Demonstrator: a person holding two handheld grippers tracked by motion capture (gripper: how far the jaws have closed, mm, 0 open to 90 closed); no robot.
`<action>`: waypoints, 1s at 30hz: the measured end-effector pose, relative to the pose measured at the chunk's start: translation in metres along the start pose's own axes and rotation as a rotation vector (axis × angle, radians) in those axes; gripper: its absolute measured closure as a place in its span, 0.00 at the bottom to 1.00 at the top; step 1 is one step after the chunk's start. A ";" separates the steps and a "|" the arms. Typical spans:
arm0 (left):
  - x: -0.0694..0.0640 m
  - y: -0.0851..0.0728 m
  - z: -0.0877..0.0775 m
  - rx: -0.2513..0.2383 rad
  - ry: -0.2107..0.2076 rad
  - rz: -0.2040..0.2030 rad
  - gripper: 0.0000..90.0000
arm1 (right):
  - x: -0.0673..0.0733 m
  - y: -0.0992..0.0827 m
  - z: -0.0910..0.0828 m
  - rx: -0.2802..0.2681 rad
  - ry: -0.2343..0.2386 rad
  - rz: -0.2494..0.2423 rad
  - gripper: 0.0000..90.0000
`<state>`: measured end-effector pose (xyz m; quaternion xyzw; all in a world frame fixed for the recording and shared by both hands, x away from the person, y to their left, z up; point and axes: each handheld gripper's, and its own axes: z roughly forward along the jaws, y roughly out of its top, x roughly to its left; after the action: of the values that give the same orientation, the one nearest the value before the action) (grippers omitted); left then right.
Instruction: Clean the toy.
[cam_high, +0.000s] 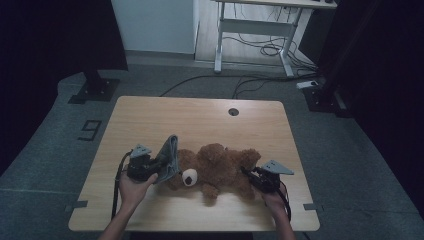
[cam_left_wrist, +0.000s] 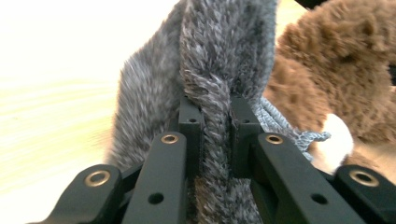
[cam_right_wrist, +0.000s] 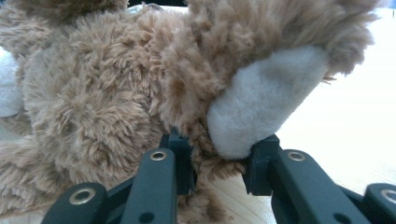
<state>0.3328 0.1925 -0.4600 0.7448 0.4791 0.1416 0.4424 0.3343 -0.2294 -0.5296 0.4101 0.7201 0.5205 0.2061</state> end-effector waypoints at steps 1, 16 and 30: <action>-0.001 0.003 -0.002 -0.007 0.002 0.003 0.87 | 0.000 0.000 0.000 0.000 -0.001 0.001 0.77; -0.090 0.099 0.031 -0.067 -0.149 0.159 0.88 | -0.001 0.000 0.000 -0.002 0.002 0.015 0.77; -0.168 0.098 0.128 0.146 -0.227 0.229 0.87 | -0.002 -0.001 -0.001 -0.006 0.002 0.010 0.77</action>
<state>0.3877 -0.0295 -0.4188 0.8359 0.3472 0.0707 0.4193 0.3346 -0.2316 -0.5303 0.4128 0.7167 0.5239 0.2039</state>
